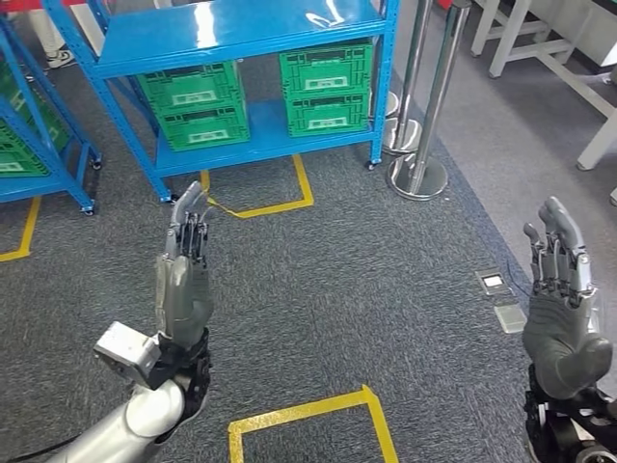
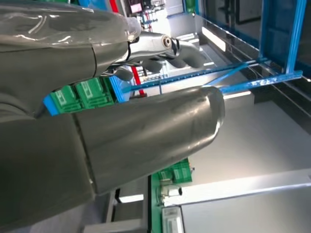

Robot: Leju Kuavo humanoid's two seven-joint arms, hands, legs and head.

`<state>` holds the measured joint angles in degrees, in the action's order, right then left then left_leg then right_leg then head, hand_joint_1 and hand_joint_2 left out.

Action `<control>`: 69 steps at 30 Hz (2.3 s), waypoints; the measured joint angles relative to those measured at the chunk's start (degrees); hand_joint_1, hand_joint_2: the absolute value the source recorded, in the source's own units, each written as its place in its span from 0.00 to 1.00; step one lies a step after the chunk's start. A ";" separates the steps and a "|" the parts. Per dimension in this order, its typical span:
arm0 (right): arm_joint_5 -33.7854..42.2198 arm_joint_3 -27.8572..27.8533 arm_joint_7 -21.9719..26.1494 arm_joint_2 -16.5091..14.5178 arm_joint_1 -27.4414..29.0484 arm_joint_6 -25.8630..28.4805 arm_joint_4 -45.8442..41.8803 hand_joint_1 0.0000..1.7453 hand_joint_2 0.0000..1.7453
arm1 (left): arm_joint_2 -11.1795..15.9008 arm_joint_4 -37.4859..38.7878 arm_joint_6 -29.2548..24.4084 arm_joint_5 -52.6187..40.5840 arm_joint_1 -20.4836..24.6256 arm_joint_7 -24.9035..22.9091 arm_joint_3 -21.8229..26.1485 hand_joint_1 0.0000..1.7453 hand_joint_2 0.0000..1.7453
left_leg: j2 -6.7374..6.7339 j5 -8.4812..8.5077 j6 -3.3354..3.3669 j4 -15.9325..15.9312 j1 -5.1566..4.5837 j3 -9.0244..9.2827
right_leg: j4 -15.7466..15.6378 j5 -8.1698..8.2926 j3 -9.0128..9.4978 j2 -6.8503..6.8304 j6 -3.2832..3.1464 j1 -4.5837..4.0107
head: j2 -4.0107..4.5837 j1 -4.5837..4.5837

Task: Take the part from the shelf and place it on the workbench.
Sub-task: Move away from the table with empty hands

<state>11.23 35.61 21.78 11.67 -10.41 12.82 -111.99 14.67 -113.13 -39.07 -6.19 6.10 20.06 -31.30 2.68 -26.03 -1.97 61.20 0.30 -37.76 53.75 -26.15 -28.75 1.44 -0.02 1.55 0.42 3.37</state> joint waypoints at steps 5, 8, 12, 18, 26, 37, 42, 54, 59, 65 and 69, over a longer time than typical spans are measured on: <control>0.01 0.04 -0.05 0.00 0.09 -0.05 0.34 0.00 0.00 | 0.04 0.00 -0.01 -0.02 -0.05 -0.11 -0.02 0.00 0.00 | -2.67 -1.29 -0.26 6.50 0.22 -3.01 | 0.01 -0.27 0.01 -4.49 -0.22 -0.43 | 0.00 0.20; 0.07 0.02 -0.05 0.00 0.03 -0.10 0.37 0.00 0.00 | 0.09 -0.07 -0.01 -0.11 0.01 -0.47 -0.02 0.00 0.00 | -5.68 2.91 0.85 -5.55 -0.33 3.98 | 0.01 -0.66 0.40 -6.39 0.22 -0.83 | 0.00 0.13; 0.29 -0.04 -0.09 0.01 -0.01 -0.21 0.38 0.00 0.00 | 0.13 -0.27 -0.02 -0.22 0.07 -0.85 -0.02 0.00 0.00 | -4.85 3.12 2.13 -7.85 -0.62 5.03 | 0.02 -1.38 0.99 -7.99 1.32 -0.92 | 0.00 -0.06; 0.51 -0.25 -0.26 0.01 0.42 -0.08 0.48 0.00 0.00 | 0.05 -0.33 -0.01 -0.19 0.15 -1.00 -0.02 0.00 0.00 | -0.84 3.35 3.15 -8.31 -0.20 5.60 | 16.45 -8.96 -6.73 -1.68 2.25 -0.57 | 0.00 -0.83; 0.59 -0.26 -0.39 0.01 0.64 0.11 0.69 0.00 0.00 | 0.02 -0.31 -0.04 0.17 0.19 -0.89 -0.03 0.00 0.00 | 5.27 3.45 1.55 -7.32 0.10 4.59 | 1.09 -0.36 -0.89 3.19 1.24 -0.23 | 0.00 -1.11; 0.93 -0.23 -0.34 -0.01 0.61 0.19 0.70 0.00 0.00 | 0.19 -0.29 -0.54 0.63 0.26 -0.66 -0.06 0.00 0.00 | -4.23 1.53 0.38 0.54 0.00 0.13 | 0.30 -0.31 -0.01 -5.69 -0.25 -0.66 | 0.00 -0.56; 1.14 -0.23 -0.31 0.01 0.36 0.17 0.70 0.00 0.00 | 0.23 -0.31 -0.67 0.95 0.38 -0.34 -0.06 0.00 0.00 | -5.59 3.58 2.05 -7.71 -0.76 4.62 | 0.20 -1.05 0.62 -7.92 0.95 -1.11 | 0.00 -0.83; -0.13 -0.17 -0.46 0.01 0.52 0.18 0.93 0.00 0.00 | 0.02 -0.25 -0.68 1.40 0.48 0.19 -0.08 0.00 0.00 | -1.74 3.28 2.62 -7.64 -0.45 5.33 | 2.92 -0.31 -1.80 -1.25 1.70 -0.48 | 0.00 -1.25; -0.20 -0.12 -0.35 0.01 0.41 0.11 1.02 0.00 0.00 | 0.03 -0.25 -0.68 1.43 0.43 0.31 -0.08 0.00 0.00 | -1.38 3.41 2.59 -7.25 -0.51 4.69 | 0.78 -0.06 -0.87 -0.96 1.37 -0.81 | 0.00 -1.07; -0.20 -0.11 -0.33 0.01 0.38 0.03 1.03 0.00 0.00 | 0.02 -0.25 -0.68 1.43 0.43 0.32 -0.08 0.00 0.00 | -1.38 3.61 2.23 -7.75 -0.31 4.93 | 0.79 -0.15 -0.84 -0.94 0.89 -1.06 | 0.00 -1.06; -0.16 -0.11 -0.14 0.01 0.38 0.03 1.08 0.00 0.00 | 0.03 -0.25 -0.66 1.43 0.42 0.42 -0.08 0.00 0.00 | -1.38 3.62 1.74 -7.85 -0.27 4.95 | 0.81 -0.18 -0.85 -0.95 0.57 -1.12 | 0.00 -1.06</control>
<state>11.08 35.50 21.64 11.67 -10.03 12.85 -110.92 14.70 -113.37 -39.73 -4.76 6.52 20.47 -31.39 1.30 -22.41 -0.23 53.35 0.03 -32.81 54.56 -26.33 -29.60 0.49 0.55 0.43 0.42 2.32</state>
